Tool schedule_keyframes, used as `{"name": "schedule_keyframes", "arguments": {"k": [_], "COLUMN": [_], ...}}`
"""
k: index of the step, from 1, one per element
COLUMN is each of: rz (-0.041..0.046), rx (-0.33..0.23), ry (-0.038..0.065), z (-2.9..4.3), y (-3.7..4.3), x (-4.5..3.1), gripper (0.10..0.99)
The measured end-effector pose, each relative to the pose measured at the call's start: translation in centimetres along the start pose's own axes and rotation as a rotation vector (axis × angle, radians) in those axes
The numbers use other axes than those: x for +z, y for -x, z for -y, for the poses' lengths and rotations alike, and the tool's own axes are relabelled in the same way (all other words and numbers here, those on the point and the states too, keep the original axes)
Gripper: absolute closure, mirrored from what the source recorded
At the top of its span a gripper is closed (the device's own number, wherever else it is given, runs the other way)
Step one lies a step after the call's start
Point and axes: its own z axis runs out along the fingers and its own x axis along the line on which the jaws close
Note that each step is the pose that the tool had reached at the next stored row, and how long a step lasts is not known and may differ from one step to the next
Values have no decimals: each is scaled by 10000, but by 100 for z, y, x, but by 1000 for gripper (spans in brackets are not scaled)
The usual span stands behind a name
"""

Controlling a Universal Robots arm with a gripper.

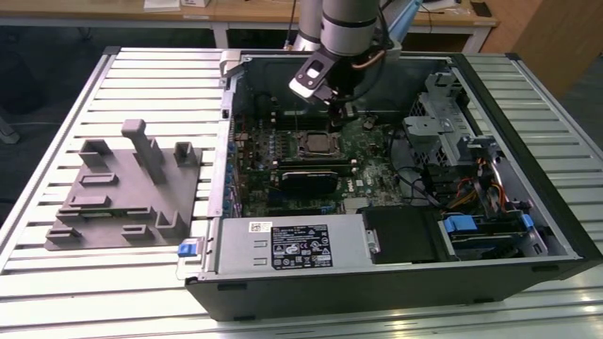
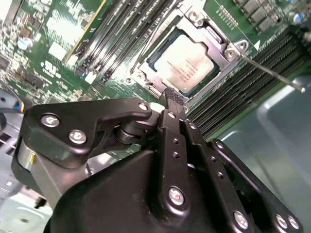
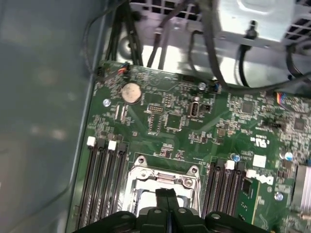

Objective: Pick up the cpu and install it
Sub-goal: 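Close the cpu cover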

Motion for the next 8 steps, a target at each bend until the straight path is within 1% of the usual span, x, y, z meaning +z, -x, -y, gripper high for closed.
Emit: {"name": "schedule_keyframes", "arguments": {"k": [8], "rz": [-7], "rx": [-1450], "ry": [-19], "z": [0], "y": [0], "x": [22], "gripper": [980]}}
